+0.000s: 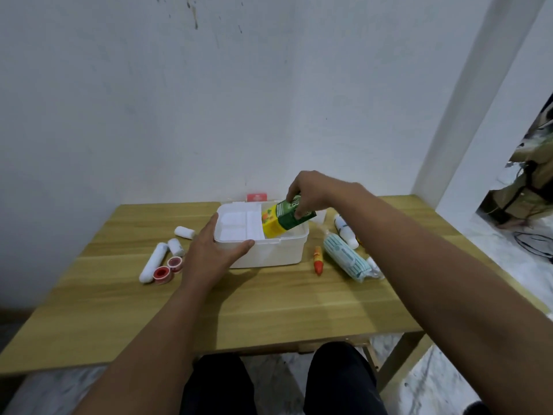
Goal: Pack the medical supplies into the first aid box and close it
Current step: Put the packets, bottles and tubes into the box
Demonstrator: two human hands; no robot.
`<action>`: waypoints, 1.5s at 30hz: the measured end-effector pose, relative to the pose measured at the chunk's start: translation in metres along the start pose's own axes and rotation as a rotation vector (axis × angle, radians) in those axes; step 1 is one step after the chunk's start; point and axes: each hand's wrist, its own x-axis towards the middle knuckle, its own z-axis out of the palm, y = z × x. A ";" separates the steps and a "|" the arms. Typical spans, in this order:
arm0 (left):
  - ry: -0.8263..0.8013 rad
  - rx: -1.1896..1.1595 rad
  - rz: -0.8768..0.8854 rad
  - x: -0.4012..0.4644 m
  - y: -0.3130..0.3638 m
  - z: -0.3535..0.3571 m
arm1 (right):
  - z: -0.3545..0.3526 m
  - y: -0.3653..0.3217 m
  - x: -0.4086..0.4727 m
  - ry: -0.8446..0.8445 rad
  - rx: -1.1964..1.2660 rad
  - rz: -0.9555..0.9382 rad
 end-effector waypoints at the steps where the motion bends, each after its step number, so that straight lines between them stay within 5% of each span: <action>1: -0.002 0.016 -0.013 0.001 -0.002 0.000 | 0.007 -0.004 0.003 0.015 -0.002 -0.003; 18: 0.025 0.030 0.014 0.005 -0.005 0.006 | 0.074 -0.036 0.026 0.020 0.175 0.049; 24: 0.014 0.047 -0.002 0.006 -0.008 0.006 | 0.075 -0.037 0.024 0.032 0.662 0.201; 41: 0.013 0.034 0.007 0.006 -0.009 0.006 | 0.080 -0.048 0.030 0.074 0.559 0.153; 45: 0.023 0.009 0.026 0.005 -0.007 0.006 | 0.051 -0.020 0.031 0.308 0.640 0.166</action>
